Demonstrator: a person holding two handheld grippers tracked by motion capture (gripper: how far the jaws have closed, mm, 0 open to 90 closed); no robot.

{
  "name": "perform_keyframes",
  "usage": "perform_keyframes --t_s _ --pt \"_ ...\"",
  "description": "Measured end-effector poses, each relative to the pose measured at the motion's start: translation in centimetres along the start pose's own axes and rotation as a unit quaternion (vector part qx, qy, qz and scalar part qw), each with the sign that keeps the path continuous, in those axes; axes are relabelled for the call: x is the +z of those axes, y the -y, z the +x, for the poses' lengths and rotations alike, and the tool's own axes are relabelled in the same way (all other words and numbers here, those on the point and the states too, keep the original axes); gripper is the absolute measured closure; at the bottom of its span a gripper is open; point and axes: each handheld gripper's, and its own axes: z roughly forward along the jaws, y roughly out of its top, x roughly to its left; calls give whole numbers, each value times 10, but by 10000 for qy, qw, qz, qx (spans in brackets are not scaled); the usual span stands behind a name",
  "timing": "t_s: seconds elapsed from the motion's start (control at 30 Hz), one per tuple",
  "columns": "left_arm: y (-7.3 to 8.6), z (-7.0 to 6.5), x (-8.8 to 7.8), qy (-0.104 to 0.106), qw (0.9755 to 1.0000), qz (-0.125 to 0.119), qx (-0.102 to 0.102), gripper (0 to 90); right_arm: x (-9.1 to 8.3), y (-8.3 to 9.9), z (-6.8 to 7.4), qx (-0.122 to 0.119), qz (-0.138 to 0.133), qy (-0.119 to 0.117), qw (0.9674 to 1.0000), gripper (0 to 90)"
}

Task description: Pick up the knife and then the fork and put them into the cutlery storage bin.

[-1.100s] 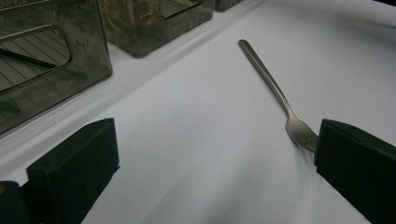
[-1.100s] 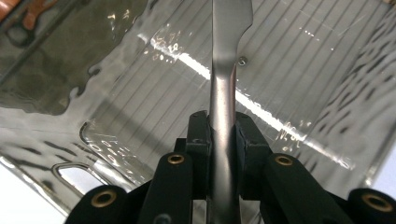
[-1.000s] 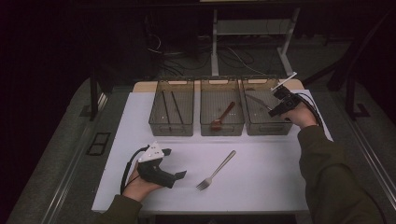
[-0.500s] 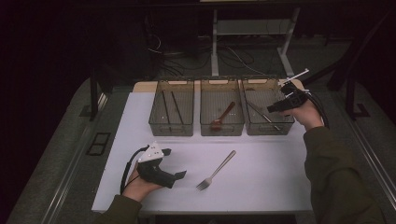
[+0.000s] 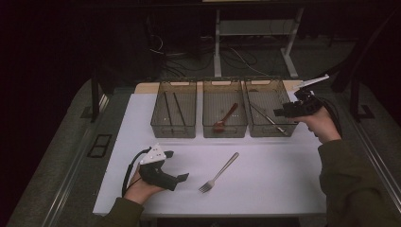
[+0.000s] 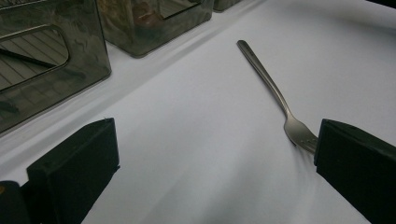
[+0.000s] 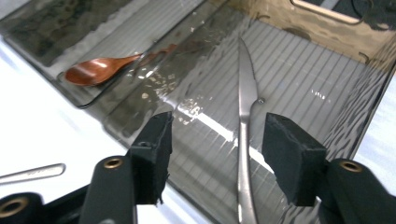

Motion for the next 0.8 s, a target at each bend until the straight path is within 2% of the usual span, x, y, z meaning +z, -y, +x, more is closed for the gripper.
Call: perform_keyframes --t_s 0.1,0.27,0.33,0.67,0.8 --pt "0 0 0 -1 10000 -2 2 0 -7 7 7 -86 -161 -96 9998 370" --pt "0 0 0 19 10000 2 -11 10 -15 21 22 -187 -386 -123 9990 321" --pt "0 0 0 21 10000 9 -10 12 -19 27 28 -242 -473 -232 9983 322" --pt "-1 -2 0 72 10000 48 18 76 -23 59 57 -562 -658 -490 9950 303" --pt "-2 -4 2 88 9999 49 38 94 -21 73 64 -597 -694 -573 9942 289"
